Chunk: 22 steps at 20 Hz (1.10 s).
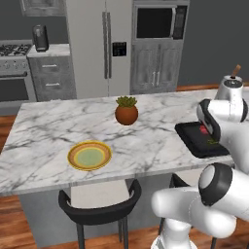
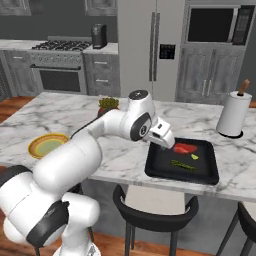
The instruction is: Create a steak meal by picking up the steak and asparagus from the tray and placing them on the plate. Leave the lemon wedge on the tray.
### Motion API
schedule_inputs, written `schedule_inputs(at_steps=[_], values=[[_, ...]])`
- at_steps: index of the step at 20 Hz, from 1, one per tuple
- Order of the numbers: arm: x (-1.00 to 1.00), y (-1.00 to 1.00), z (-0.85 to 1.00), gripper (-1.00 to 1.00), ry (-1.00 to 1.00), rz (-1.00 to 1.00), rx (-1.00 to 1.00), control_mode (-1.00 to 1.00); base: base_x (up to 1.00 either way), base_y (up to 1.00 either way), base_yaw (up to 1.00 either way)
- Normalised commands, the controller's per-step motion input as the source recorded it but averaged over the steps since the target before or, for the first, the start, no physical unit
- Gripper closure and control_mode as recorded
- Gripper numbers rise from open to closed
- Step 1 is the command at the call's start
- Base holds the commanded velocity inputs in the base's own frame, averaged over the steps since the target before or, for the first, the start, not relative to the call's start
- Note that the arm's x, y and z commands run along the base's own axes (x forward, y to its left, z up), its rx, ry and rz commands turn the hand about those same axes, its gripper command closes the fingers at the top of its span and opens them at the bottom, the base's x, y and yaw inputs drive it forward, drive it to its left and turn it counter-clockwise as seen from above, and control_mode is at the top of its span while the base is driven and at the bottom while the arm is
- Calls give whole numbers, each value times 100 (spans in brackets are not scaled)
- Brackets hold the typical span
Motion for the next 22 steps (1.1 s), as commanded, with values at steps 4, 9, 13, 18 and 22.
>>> schedule_inputs(at_steps=[4,9,13,18,22], values=[[42,-30,-2,-100,1,-10,8,-100,0,0,0],[39,-41,-8,-100,0,-9,9,-100,0,0,0],[39,-36,-17,-100,0,-9,5,-100,0,0,0],[50,-25,-29,-100,2,-7,1,-100,0,0,0],[44,-16,-39,-100,2,-4,0,-100,0,0,0]])
